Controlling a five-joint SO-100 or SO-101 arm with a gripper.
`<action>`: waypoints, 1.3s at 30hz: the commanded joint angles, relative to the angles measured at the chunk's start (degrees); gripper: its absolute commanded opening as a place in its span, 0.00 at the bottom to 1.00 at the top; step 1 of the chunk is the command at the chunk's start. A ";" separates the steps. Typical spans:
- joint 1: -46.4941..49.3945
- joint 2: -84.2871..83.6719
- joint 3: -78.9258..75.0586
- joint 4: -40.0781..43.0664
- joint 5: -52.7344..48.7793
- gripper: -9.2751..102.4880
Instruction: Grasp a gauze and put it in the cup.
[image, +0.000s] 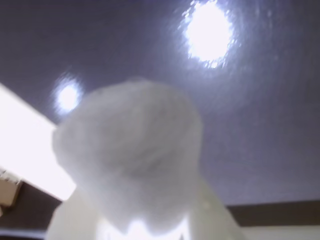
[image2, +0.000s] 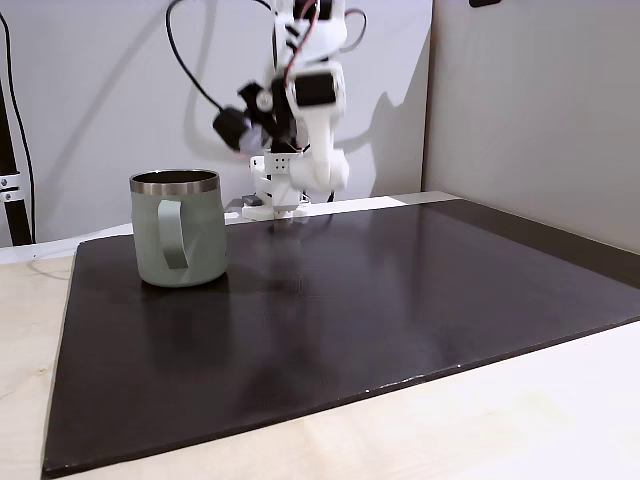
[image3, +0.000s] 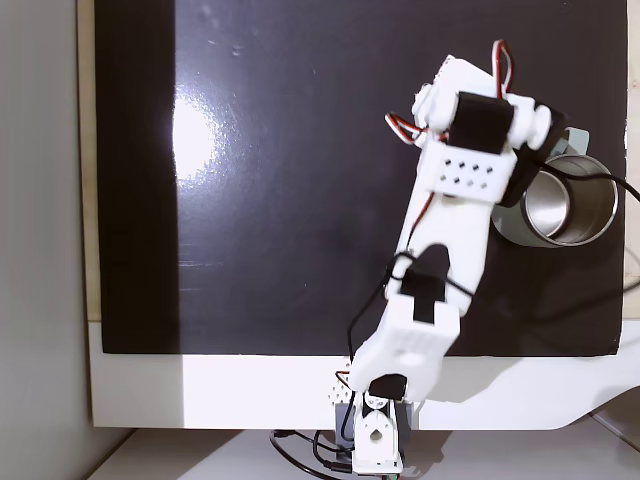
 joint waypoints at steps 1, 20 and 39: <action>-0.44 9.76 0.26 -0.26 -0.09 0.10; 14.85 17.93 4.57 0.00 -4.83 0.09; 31.11 16.79 11.34 0.26 -15.82 0.08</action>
